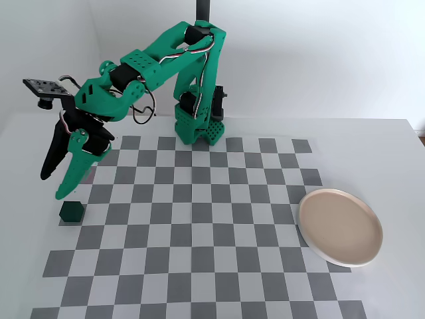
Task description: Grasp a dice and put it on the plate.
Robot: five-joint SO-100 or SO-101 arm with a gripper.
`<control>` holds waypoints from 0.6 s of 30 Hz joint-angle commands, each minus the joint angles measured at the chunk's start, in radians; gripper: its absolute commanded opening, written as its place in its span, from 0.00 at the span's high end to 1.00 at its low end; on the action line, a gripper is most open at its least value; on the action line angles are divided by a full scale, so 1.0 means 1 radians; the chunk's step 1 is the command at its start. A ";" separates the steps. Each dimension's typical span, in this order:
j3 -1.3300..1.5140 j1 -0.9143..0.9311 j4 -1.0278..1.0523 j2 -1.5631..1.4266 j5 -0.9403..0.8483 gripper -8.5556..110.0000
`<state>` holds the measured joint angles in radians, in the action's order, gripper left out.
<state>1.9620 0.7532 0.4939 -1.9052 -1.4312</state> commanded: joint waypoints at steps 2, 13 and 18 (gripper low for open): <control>-0.141 0.069 -0.009 0.051 0.002 0.77; -0.161 0.155 -0.009 0.183 -0.012 0.77; -0.160 0.163 -0.002 0.232 -0.037 0.76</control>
<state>1.9083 0.9143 0.4939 -1.6628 -1.4542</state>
